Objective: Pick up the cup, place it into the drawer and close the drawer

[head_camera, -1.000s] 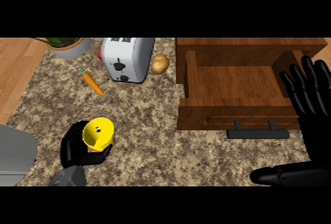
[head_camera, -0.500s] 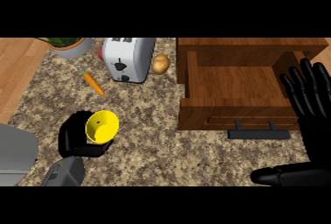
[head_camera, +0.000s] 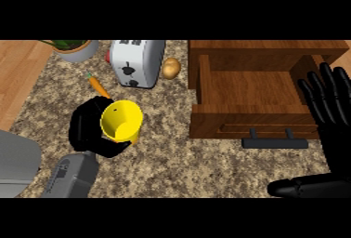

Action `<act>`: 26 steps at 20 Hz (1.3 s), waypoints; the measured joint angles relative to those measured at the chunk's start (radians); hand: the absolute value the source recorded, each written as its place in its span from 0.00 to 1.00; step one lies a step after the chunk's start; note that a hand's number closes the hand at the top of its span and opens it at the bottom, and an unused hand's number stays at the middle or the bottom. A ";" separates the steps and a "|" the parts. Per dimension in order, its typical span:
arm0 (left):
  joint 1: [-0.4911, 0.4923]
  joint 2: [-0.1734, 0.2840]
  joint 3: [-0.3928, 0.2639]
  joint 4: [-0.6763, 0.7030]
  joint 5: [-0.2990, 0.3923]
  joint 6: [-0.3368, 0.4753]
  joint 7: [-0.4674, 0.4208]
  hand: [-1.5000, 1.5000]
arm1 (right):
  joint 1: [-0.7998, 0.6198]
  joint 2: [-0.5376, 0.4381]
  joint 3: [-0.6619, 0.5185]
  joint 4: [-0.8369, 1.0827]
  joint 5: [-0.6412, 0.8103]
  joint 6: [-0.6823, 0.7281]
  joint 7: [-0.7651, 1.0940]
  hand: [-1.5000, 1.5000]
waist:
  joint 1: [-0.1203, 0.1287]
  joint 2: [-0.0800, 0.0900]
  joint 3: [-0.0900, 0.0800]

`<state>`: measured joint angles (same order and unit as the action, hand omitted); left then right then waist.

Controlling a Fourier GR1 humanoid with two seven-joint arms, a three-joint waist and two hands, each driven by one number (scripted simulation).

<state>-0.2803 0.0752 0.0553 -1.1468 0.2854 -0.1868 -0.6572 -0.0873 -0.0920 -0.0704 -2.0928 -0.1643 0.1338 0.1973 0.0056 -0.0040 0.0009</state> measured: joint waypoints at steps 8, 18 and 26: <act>-0.101 -0.042 -0.045 -0.233 0.020 0.130 0.263 1.00 | -0.028 -0.002 -0.006 0.013 0.005 -0.010 0.005 0.00 | -0.004 0.002 0.000; -0.365 -0.066 -0.064 -0.220 -0.045 0.289 0.439 1.00 | 0.007 0.003 -0.006 0.003 0.012 0.001 -0.029 0.00 | -0.011 0.004 -0.001; -0.554 -0.073 -0.091 -0.111 -0.081 0.382 0.510 1.00 | 0.016 0.002 -0.009 0.002 0.005 0.009 -0.031 0.00 | -0.015 0.004 -0.001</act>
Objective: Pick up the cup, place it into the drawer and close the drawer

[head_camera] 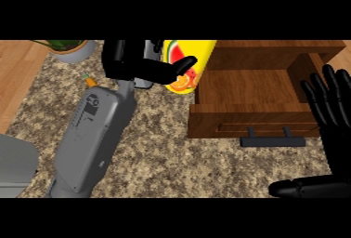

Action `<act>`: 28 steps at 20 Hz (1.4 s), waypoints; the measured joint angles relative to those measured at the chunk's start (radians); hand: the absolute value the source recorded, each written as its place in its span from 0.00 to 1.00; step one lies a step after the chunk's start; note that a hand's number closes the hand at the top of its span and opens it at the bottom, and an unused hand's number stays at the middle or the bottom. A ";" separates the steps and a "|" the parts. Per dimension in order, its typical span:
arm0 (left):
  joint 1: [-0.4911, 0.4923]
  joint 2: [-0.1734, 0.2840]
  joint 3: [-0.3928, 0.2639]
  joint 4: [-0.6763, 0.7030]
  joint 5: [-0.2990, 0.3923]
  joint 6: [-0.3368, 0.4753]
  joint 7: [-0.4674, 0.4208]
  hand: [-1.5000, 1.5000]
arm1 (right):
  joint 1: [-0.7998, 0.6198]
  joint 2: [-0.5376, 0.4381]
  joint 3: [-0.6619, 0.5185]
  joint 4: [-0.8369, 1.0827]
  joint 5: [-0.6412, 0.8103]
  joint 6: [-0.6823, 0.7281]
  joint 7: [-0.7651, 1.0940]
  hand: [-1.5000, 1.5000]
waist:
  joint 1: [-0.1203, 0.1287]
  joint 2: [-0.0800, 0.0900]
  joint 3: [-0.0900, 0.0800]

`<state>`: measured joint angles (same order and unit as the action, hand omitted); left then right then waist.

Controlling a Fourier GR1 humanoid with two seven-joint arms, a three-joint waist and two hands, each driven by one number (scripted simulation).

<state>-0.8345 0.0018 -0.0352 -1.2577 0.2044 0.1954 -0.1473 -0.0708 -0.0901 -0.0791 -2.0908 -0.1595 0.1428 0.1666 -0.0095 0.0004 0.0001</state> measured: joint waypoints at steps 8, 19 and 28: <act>-0.177 -0.001 -0.054 0.230 0.030 0.082 -0.022 1.00 | -0.017 -0.020 -0.023 0.028 -0.023 0.020 -0.002 0.00 | -0.009 0.002 0.000; -0.345 -0.002 -0.166 0.537 0.175 0.184 -0.125 1.00 | -0.017 -0.027 -0.040 0.055 -0.038 0.042 -0.034 0.00 | -0.028 0.007 0.001; -0.438 -0.002 -0.279 0.748 0.287 0.190 -0.185 1.00 | -0.025 -0.016 -0.016 0.043 -0.026 0.037 -0.028 0.00 | -0.050 0.012 0.001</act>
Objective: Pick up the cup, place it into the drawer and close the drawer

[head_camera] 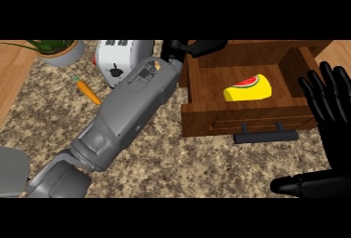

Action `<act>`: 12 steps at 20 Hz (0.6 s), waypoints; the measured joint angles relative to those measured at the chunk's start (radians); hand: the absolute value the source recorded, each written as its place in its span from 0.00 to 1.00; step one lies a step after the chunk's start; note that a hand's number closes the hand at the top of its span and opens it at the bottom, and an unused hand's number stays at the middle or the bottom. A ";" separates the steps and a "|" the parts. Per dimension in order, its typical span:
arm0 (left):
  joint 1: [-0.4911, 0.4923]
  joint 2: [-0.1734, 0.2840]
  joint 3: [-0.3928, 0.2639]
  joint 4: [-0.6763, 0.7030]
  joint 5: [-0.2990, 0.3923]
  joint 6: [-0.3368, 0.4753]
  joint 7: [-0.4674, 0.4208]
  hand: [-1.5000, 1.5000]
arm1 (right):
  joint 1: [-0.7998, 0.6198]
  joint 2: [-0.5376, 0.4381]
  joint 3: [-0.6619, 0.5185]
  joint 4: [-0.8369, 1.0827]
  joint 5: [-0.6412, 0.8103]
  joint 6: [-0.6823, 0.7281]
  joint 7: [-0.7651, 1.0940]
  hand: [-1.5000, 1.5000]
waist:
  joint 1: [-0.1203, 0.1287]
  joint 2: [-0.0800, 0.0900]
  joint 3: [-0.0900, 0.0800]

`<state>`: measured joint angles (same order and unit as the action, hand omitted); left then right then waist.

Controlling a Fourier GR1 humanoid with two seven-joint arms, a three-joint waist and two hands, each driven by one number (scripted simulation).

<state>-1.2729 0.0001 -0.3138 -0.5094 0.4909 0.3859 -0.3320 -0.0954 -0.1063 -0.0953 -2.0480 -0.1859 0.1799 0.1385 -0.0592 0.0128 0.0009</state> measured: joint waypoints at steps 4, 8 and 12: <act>-0.027 0.000 -0.061 0.061 0.031 0.014 -0.017 1.00 | -0.016 -0.001 0.003 0.012 0.000 0.002 0.001 0.00 | -0.015 0.004 0.000; -0.029 0.000 -0.147 0.073 0.063 0.049 -0.004 1.00 | -0.028 -0.001 0.008 0.024 -0.007 0.010 -0.001 0.00 | -0.029 0.006 0.001; -0.051 0.000 -0.209 0.115 0.070 0.068 0.009 0.00 | -0.046 0.003 0.015 0.034 -0.007 0.008 0.000 0.00 | -0.041 0.011 0.001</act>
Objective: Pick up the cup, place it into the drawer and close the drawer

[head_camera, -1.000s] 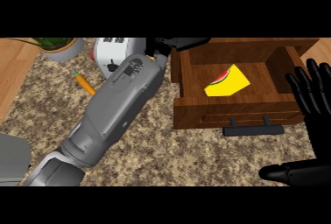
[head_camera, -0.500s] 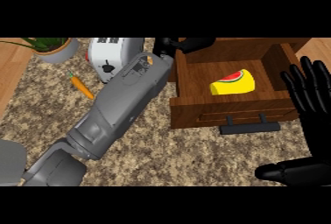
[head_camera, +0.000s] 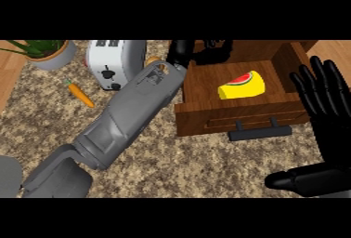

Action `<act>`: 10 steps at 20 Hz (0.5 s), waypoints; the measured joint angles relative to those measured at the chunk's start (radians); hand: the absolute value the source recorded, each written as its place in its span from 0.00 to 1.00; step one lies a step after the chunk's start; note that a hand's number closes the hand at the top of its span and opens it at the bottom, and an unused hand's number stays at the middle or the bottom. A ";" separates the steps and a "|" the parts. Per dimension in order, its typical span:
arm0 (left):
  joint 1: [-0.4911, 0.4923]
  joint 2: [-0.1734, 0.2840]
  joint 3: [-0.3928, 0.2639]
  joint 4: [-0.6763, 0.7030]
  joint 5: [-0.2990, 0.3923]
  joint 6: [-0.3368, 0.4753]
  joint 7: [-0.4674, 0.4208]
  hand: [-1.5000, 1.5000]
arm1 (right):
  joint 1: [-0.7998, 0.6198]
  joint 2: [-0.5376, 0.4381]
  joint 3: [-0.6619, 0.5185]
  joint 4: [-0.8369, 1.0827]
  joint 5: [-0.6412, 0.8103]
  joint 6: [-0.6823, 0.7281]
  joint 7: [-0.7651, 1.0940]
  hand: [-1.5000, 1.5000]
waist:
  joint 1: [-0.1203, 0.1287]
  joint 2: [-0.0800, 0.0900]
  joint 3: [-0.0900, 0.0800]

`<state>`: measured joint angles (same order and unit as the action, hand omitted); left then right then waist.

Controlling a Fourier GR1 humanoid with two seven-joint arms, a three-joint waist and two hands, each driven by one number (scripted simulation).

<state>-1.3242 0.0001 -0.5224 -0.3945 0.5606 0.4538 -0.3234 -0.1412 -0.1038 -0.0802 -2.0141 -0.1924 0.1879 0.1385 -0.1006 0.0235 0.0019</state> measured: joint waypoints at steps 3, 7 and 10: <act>-0.006 0.000 -0.043 0.003 0.012 0.023 0.019 0.00 | -0.002 0.004 0.008 0.007 0.003 0.004 -0.013 0.00 | -0.007 0.001 0.000; -0.002 0.000 -0.057 -0.010 0.055 0.028 -0.001 0.00 | -0.009 0.004 -0.001 0.005 -0.024 0.013 -0.017 0.00 | -0.011 0.003 0.000; 0.011 0.000 -0.044 -0.029 0.096 0.012 -0.048 0.00 | -0.009 0.009 -0.006 -0.001 -0.049 0.016 -0.010 0.00 | -0.005 0.001 0.000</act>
<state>-1.3133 0.0000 -0.5663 -0.4237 0.6570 0.4657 -0.3715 -0.1504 -0.0951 -0.0858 -2.0148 -0.2416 0.2039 0.1286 -0.1057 0.0248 0.0015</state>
